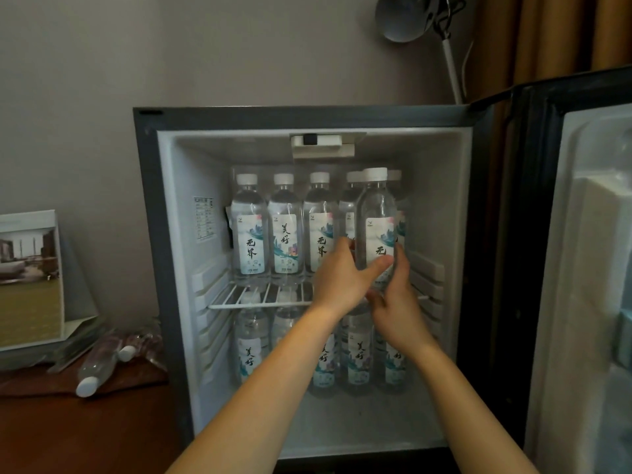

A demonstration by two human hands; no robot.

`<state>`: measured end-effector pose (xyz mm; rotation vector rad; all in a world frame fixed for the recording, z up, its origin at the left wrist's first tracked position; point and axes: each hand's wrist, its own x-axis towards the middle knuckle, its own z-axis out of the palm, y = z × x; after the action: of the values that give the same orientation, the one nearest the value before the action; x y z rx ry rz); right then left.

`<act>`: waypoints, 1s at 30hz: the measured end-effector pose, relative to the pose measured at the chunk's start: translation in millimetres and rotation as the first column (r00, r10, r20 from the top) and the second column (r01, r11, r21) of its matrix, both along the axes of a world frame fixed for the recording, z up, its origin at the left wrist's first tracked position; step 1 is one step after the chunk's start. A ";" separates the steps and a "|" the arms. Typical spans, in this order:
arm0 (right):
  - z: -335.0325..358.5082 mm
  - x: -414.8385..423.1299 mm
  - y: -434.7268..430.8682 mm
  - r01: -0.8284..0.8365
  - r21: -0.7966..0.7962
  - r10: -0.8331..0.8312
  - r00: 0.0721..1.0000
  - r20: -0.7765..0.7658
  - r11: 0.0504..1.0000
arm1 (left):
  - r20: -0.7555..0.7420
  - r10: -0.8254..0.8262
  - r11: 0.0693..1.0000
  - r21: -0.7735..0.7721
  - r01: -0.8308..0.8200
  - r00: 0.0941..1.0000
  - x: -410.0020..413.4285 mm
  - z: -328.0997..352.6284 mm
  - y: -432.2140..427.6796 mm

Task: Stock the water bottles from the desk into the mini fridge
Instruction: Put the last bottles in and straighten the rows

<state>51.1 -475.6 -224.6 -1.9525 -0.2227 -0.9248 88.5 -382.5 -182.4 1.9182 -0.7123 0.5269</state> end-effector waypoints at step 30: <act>5.8 4.4 -4.7 0.178 -0.006 -0.178 0.984 0.017 0.984 | 0.010 0.106 0.946 0.306 -0.104 0.994 1.5 -5.8 -2.5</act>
<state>55.5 -480.4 -218.9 -1.9961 -0.0616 -1.0567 90.0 -385.0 -188.2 2.2567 -0.7226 0.4975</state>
